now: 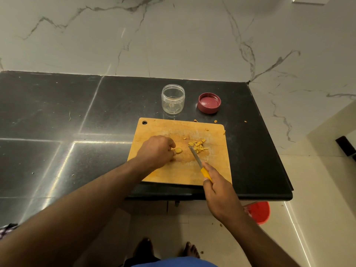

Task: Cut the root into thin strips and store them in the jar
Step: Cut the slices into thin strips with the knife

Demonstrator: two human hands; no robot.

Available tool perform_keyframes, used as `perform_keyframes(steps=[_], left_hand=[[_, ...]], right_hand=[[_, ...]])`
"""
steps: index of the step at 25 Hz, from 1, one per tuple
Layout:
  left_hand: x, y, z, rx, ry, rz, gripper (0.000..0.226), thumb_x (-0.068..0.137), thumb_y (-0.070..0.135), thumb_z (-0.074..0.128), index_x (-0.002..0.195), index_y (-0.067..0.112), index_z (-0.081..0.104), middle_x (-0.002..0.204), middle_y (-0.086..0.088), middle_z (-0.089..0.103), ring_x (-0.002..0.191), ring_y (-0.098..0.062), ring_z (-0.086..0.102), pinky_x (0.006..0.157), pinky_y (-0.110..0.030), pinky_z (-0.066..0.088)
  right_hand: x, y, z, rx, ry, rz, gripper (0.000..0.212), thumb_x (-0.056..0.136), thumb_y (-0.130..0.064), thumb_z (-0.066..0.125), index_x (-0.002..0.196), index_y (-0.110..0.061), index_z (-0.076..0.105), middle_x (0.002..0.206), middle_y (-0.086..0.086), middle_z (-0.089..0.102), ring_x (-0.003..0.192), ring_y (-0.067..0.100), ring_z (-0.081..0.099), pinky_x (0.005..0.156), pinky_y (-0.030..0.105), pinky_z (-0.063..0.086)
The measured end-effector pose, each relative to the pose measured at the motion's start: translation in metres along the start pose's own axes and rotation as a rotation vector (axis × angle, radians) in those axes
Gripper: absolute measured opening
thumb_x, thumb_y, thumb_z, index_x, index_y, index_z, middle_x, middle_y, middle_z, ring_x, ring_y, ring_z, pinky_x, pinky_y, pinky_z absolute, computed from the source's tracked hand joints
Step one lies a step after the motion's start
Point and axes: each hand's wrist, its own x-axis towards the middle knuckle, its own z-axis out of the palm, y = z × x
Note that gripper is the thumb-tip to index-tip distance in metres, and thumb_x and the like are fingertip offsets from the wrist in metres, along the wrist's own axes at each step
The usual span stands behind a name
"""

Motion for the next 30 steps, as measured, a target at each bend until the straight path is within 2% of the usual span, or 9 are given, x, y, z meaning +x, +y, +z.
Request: perform_keyframes(steps=[3,5,10,18,30], left_hand=[[0.003,0.005,0.007,0.008,0.048,-0.005,0.035,0.093,0.032,0.067,0.127,0.022,0.068,0.121,0.002,0.069,0.108,-0.017,0.063,0.09,-0.038,0.057],[0.004,0.006,0.013,0.007,0.075,-0.021,0.033,0.091,0.032,0.068,0.122,0.022,0.071,0.117,0.0,0.069,0.106,-0.017,0.063,0.089,-0.04,0.058],[0.004,0.005,0.023,-0.016,0.092,-0.057,0.026,0.091,0.032,0.069,0.115,0.022,0.072,0.11,0.001,0.069,0.1,-0.018,0.061,0.086,-0.04,0.057],[0.004,0.009,0.025,-0.028,0.103,-0.053,0.025,0.09,0.031,0.068,0.113,0.022,0.074,0.105,0.002,0.072,0.094,-0.016,0.064,0.08,-0.039,0.059],[0.006,0.01,0.027,-0.08,0.109,-0.069,0.017,0.089,0.022,0.066,0.102,0.019,0.077,0.098,0.002,0.073,0.088,-0.016,0.065,0.079,-0.039,0.059]], right_hand=[[0.004,-0.008,0.004,-0.079,-0.028,-0.035,0.051,0.105,-0.022,0.038,0.154,-0.03,0.027,0.144,-0.002,0.048,0.116,0.007,0.049,0.091,0.019,0.041],[0.007,-0.011,0.007,-0.12,-0.033,-0.049,0.052,0.105,-0.022,0.037,0.155,-0.029,0.025,0.143,-0.001,0.048,0.117,0.006,0.047,0.095,0.021,0.04],[0.009,-0.018,0.015,-0.196,-0.069,-0.046,0.054,0.105,-0.024,0.036,0.156,-0.031,0.02,0.131,-0.003,0.05,0.101,0.006,0.048,0.088,0.024,0.045],[0.01,-0.021,0.021,-0.249,-0.086,-0.054,0.055,0.104,-0.024,0.034,0.156,-0.031,0.017,0.114,-0.004,0.05,0.091,0.012,0.052,0.08,0.035,0.05],[0.018,-0.029,0.025,-0.348,-0.146,-0.046,0.058,0.103,-0.02,0.033,0.157,-0.028,0.013,0.12,0.003,0.051,0.092,0.019,0.052,0.076,0.033,0.046]])
